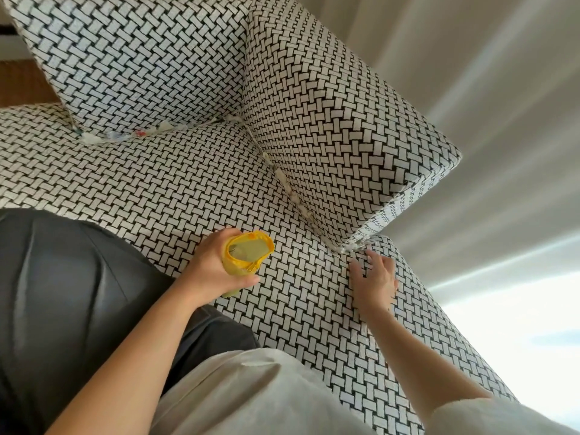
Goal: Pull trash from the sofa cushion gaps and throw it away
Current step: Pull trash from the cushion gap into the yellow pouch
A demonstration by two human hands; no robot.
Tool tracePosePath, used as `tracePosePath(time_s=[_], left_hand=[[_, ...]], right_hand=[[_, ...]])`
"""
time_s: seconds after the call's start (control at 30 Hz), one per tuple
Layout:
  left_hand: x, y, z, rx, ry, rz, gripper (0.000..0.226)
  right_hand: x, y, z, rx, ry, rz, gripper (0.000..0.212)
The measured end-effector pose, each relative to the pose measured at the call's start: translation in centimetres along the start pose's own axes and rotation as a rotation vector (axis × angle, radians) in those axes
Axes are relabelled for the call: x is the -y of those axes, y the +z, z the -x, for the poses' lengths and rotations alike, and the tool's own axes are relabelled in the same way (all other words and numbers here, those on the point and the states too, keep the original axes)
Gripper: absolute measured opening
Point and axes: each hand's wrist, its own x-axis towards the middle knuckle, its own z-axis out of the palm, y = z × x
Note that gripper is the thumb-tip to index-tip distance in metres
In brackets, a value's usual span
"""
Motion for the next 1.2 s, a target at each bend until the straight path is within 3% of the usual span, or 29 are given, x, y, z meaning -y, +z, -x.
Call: tracePosePath(time_s=[0.5, 0.77, 1.2], left_hand=[[0.2, 0.2, 0.0, 0.026, 0.022, 0.043, 0.074], [0.4, 0.3, -0.2, 0.019, 0.014, 0.031, 0.077], [1.3, 0.7, -0.6, 0.025, -0.01, 0.036, 0.083]], right_hand=[[1.8, -0.5, -2.4, 0.107, 0.056, 0.186, 0.048], [1.6, -0.6, -2.6, 0.082, 0.046, 0.088, 0.034], [1.0, -0.2, -1.6, 0.023, -0.025, 0.056, 0.036]])
